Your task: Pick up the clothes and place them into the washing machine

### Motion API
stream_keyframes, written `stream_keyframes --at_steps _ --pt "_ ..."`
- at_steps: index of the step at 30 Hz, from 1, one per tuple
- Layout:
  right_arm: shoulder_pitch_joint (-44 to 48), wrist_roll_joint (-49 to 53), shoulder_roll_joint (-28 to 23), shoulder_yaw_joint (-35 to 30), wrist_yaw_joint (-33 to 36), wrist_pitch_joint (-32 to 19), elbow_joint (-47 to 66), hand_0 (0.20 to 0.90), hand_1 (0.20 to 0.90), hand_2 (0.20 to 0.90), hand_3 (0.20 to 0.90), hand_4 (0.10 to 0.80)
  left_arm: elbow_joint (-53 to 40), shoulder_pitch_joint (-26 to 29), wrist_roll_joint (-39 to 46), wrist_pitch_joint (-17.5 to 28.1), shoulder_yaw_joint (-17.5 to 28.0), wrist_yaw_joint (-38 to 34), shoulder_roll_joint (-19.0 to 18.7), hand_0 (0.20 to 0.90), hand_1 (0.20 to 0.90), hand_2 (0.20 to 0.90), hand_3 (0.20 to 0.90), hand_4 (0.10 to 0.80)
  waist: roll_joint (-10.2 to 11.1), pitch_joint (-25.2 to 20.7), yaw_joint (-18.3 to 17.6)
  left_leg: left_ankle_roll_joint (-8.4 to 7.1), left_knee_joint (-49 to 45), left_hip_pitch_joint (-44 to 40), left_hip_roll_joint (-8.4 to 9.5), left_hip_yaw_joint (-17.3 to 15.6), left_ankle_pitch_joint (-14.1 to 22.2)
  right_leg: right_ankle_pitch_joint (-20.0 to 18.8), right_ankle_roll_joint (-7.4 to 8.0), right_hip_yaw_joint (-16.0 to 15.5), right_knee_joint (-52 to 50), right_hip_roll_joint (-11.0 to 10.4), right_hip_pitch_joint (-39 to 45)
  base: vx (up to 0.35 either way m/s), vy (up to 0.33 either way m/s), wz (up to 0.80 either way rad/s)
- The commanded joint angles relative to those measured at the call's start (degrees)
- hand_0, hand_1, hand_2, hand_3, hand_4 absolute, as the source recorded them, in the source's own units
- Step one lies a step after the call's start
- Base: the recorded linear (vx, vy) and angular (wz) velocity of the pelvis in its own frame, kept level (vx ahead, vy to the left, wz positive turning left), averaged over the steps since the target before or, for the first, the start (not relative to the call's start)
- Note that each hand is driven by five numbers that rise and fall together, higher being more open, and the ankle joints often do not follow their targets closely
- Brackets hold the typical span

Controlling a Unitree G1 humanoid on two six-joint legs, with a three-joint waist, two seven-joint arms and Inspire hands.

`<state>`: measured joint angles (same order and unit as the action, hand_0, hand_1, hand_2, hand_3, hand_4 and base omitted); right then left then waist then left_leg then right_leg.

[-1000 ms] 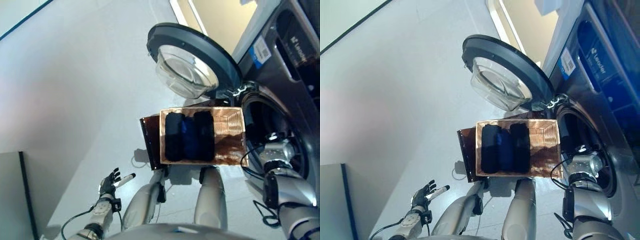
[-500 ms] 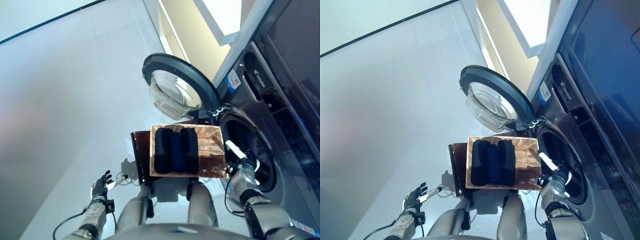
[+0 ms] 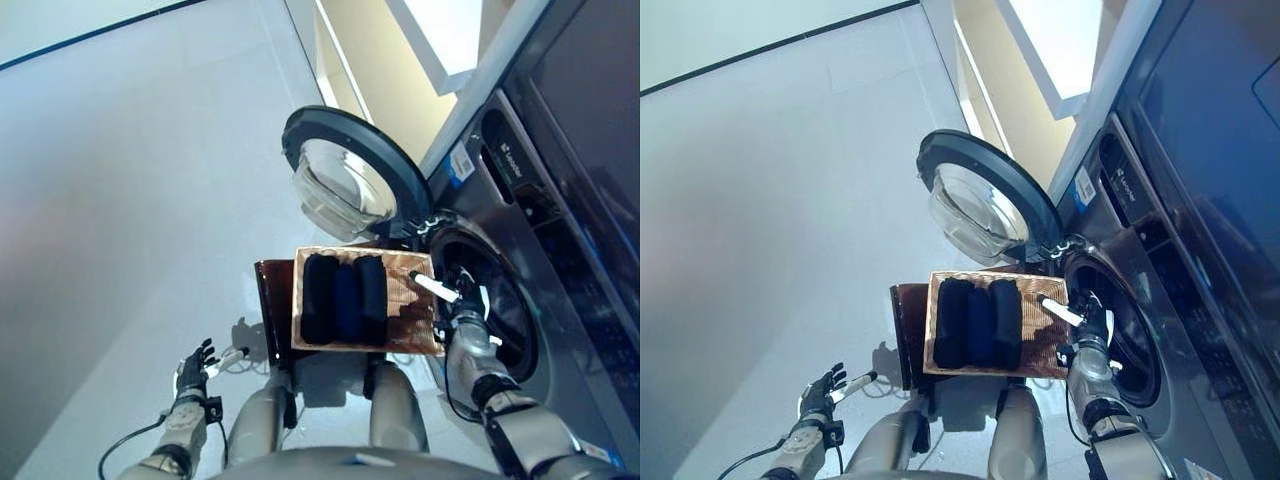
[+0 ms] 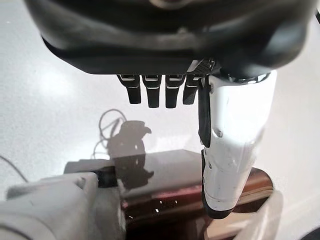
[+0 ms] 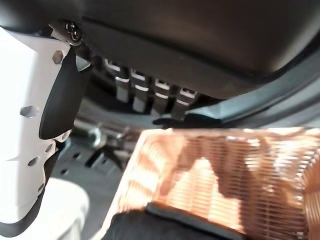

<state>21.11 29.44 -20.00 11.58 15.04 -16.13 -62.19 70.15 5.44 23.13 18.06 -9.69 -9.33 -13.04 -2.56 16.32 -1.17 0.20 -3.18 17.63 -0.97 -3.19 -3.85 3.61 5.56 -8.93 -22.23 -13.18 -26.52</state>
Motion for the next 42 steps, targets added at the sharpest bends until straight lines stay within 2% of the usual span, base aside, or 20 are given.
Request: stream_keyframes --at_steps 1,19,25,42 --pt "2.58 -1.88 -2.42 0.42 0.98 -1.82 3.09 0.9 0.9 0.9 0.9 0.8 0.17 0.61 -0.59 2.49 2.8 -2.0 -4.71 0.9 0.9 0.9 0.9 0.8 1.98 2.5 0.07 -4.02 -10.25 0.06 -0.16 0.33 7.22 -9.59 2.33 1.74 10.68 -2.91 5.44 -0.019 0.007 0.09" --pt "8.95 -7.13 1.66 2.77 3.02 1.97 -10.02 0.9 0.9 0.9 0.9 0.8 -0.27 3.13 0.38 2.99 0.53 -3.02 -3.25 0.9 0.9 0.9 0.9 0.8 -0.41 3.81 3.29 -2.83 -14.08 5.3 1.43 2.18 7.9 -8.85 2.13 0.09 8.8 -4.6 3.24 -0.005 0.011 0.13" --pt "12.97 -10.79 1.7 4.74 5.2 3.38 -11.95 0.9 0.9 0.9 0.9 0.8 -1.12 4.01 0.82 3.03 -0.91 -3.86 -3.05 0.9 0.9 0.9 0.9 0.8 -0.46 4.94 4.22 -2.57 -14.75 6.75 1.52 2.21 8.06 -8.86 1.96 -0.12 8.54 -4.63 2.43 -0.011 0.007 0.11" --pt "19.89 -15.05 1.93 4.56 10.17 8.18 -20.88 0.9 0.9 0.9 0.9 0.8 -4.97 4.15 2.15 2.5 -3.2 -5.01 -3.87 0.9 0.9 0.9 0.9 0.8 -1.53 7.33 5.78 -1.85 -18.97 12.14 1.81 2.41 9.1 -7.34 1.17 0.24 4.41 -4.71 -2.28 -0.01 0.004 0.05"
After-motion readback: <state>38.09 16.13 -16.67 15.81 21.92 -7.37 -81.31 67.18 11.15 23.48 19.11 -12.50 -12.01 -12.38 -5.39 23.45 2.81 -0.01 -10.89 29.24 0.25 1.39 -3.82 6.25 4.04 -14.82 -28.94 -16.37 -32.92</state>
